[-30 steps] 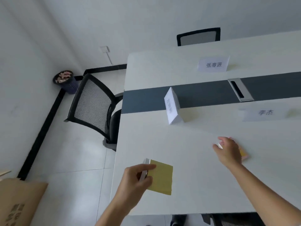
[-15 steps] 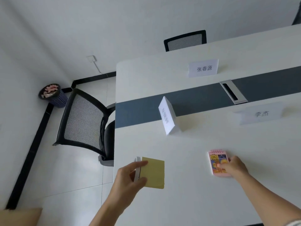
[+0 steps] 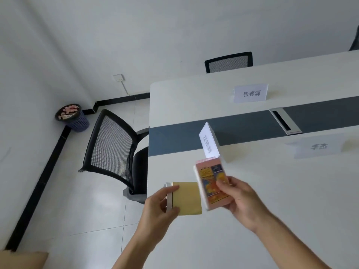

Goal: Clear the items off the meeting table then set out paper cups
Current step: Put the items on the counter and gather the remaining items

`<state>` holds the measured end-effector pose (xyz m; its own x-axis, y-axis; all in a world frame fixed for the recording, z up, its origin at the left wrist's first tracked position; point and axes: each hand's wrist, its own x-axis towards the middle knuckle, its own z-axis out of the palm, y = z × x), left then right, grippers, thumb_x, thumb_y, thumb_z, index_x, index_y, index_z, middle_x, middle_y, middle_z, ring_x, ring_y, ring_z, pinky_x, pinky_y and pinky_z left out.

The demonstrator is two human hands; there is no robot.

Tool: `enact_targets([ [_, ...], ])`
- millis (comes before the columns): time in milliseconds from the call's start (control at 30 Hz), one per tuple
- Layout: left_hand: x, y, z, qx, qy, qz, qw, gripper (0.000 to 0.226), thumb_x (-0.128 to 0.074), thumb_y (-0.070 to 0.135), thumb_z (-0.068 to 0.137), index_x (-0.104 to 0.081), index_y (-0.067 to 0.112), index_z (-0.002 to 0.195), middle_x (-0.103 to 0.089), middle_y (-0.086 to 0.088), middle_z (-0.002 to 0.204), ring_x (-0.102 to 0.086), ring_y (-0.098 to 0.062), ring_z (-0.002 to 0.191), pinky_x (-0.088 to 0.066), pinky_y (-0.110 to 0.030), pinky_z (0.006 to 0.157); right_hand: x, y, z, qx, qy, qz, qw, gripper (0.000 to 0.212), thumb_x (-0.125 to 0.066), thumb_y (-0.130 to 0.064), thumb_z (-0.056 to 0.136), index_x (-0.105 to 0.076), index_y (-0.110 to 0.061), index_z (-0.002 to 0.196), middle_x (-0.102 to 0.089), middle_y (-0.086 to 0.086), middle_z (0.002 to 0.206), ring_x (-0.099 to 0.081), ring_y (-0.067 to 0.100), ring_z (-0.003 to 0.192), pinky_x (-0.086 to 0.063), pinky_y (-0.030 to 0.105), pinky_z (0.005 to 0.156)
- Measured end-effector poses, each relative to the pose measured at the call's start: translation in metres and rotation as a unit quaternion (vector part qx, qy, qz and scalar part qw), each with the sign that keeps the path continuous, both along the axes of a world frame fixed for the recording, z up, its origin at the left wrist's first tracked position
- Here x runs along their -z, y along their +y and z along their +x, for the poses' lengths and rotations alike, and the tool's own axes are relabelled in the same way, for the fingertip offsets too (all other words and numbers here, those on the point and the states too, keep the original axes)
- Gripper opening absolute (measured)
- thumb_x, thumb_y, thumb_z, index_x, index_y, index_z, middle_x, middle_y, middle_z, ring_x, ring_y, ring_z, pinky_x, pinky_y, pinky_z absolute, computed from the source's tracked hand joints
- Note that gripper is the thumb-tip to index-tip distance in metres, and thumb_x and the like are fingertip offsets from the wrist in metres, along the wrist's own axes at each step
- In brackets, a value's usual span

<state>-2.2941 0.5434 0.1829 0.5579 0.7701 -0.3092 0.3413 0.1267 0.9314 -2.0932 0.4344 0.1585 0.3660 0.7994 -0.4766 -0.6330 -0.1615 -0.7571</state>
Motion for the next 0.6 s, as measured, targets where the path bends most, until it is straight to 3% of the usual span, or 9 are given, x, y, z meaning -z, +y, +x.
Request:
enact_targets([
  [100, -0.007, 0.0, -0.008, 0.037, -0.037, 0.024, 0.998, 0.045, -0.063, -0.007, 0.08, -0.068, 0.03, 0.105, -0.076, -0.001, 0.095, -0.072, -0.021, 0.087, -0.059, -0.039, 0.071, -0.018, 0.009, -0.058, 0.039, -0.05, -0.015, 0.998, 0.027, -0.064, -0.027, 0.086, -0.068, -0.003, 0.098, -0.076, 0.015, 0.095, -0.072, 0.026, 0.084, -0.054, 0.037, 0.077],
  [167, -0.012, 0.0, -0.02, 0.043, -0.07, 0.015, 0.997, 0.035, -0.065, 0.0, 0.086, -0.067, 0.025, 0.11, -0.077, 0.001, 0.098, -0.073, -0.018, 0.09, -0.058, -0.026, 0.067, -0.024, 0.012, -0.085, 0.076, -0.093, -0.043, 0.992, 0.028, -0.061, -0.031, 0.09, -0.068, -0.005, 0.098, -0.077, 0.01, 0.09, -0.071, 0.025, 0.086, -0.051, 0.039, 0.083],
  [233, -0.016, 0.003, -0.036, 0.031, -0.098, 0.0, 0.995, 0.026, -0.069, 0.015, 0.085, -0.067, 0.02, 0.11, -0.077, 0.001, 0.098, -0.073, -0.018, 0.09, -0.057, -0.023, 0.067, -0.028, 0.015, -0.109, 0.093, -0.126, -0.059, 0.986, 0.027, -0.059, -0.032, 0.092, -0.067, -0.007, 0.1, -0.078, 0.006, 0.089, -0.071, 0.022, 0.085, -0.051, 0.035, 0.08],
  [300, -0.015, 0.006, -0.055, 0.016, -0.11, -0.001, 0.994, 0.028, -0.074, 0.022, 0.078, -0.067, 0.017, 0.105, -0.078, -0.001, 0.095, -0.074, -0.02, 0.086, -0.058, -0.025, 0.066, -0.029, 0.015, -0.134, 0.083, -0.151, -0.073, 0.982, 0.023, -0.06, -0.029, 0.093, -0.066, -0.01, 0.105, -0.078, 0.003, 0.09, -0.073, 0.018, 0.083, -0.052, 0.028, 0.073],
  [367, -0.012, 0.01, -0.073, 0.014, -0.112, 0.01, 0.994, 0.025, -0.074, 0.008, 0.079, -0.062, 0.014, 0.1, -0.078, -0.004, 0.091, -0.075, -0.023, 0.082, -0.059, -0.026, 0.064, -0.026, 0.014, -0.156, 0.056, -0.162, -0.083, 0.982, 0.022, -0.063, -0.022, 0.092, -0.062, -0.014, 0.113, -0.078, -0.001, 0.094, -0.074, 0.014, 0.084, -0.053, 0.021, 0.069],
  [433, -0.009, 0.012, -0.089, 0.04, -0.107, 0.028, 0.993, 0.027, -0.07, -0.003, 0.081, -0.056, 0.014, 0.096, -0.077, -0.006, 0.089, -0.074, -0.026, 0.081, -0.06, -0.032, 0.064, -0.024, 0.011, -0.171, 0.046, -0.166, -0.089, 0.981, 0.031, -0.064, -0.017, 0.091, -0.054, -0.024, 0.12, -0.078, -0.003, 0.097, -0.073, 0.014, 0.089, -0.053, 0.022, 0.075],
  [533, -0.007, 0.006, -0.104, 0.111, -0.091, 0.055, 0.988, 0.032, -0.066, -0.005, 0.083, -0.054, 0.024, 0.09, -0.075, -0.008, 0.088, -0.073, -0.025, 0.08, -0.061, -0.043, 0.067, -0.026, -0.001, -0.179, 0.083, -0.195, -0.108, 0.971, 0.024, -0.054, -0.033, 0.096, -0.052, -0.039, 0.12, -0.073, -0.002, 0.104, -0.068, 0.013, 0.098, -0.051, 0.031, 0.088],
  [600, -0.008, -0.006, -0.107, 0.158, -0.091, 0.053, 0.982, 0.03, -0.067, -0.002, 0.083, -0.054, 0.024, 0.089, -0.075, -0.005, 0.091, -0.073, -0.023, 0.081, -0.061, -0.04, 0.067, -0.028, -0.012, -0.187, 0.132, -0.204, -0.108, 0.964, 0.019, -0.046, -0.04, 0.098, -0.064, -0.038, 0.105, -0.073, -0.005, 0.097, -0.07, 0.009, 0.088, -0.053, 0.025, 0.074],
])
